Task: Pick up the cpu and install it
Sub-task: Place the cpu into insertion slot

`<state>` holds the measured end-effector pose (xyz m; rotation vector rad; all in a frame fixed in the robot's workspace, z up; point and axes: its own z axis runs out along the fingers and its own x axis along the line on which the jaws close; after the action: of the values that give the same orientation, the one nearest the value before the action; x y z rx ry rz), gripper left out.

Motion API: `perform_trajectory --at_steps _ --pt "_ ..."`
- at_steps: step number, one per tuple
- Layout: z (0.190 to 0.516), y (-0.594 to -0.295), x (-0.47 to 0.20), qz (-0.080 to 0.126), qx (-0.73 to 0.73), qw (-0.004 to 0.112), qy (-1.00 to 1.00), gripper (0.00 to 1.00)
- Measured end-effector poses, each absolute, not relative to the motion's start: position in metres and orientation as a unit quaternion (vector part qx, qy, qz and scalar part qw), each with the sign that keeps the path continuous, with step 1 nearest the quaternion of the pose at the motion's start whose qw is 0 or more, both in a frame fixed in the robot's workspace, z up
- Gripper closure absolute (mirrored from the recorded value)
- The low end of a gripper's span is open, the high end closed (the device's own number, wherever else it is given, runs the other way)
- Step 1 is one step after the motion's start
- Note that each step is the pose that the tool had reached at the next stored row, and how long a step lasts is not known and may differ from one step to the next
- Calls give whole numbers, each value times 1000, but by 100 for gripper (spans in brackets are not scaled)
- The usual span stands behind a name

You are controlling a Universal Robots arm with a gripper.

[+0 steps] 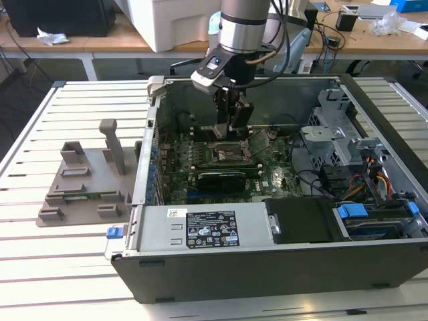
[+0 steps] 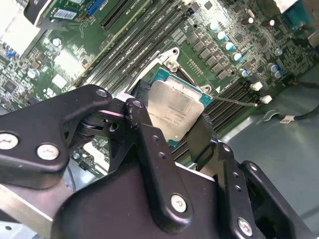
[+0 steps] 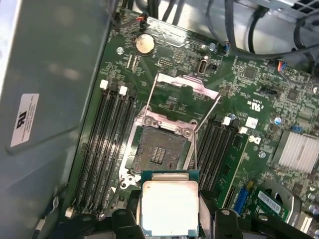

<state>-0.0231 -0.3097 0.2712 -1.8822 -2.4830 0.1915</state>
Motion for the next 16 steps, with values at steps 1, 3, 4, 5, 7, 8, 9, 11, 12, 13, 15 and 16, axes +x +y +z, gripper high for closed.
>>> perform_trajectory --at_steps 1,3,4,5,7,8,9,11,12,13,15,16 --pt "271 -310 -23 62 -610 10 -790 46" --pt "271 -310 -23 63 -628 10 -776 46" --pt "271 -310 -23 63 -631 11 -773 46" --pt "271 -310 -23 63 -635 11 -769 46" --pt "271 -310 -23 64 -646 11 -760 46" --pt "271 -310 -23 65 -650 11 -757 46" --pt "271 -310 -23 65 -655 11 -753 46" --pt "271 -310 -23 65 -663 11 -746 46" --pt "271 -310 -23 66 -667 11 -742 46" --pt "271 -310 -23 66 -673 11 -737 46" --pt "271 -310 -23 68 -687 11 -724 46" --pt "271 -310 -23 68 -693 11 -718 46"
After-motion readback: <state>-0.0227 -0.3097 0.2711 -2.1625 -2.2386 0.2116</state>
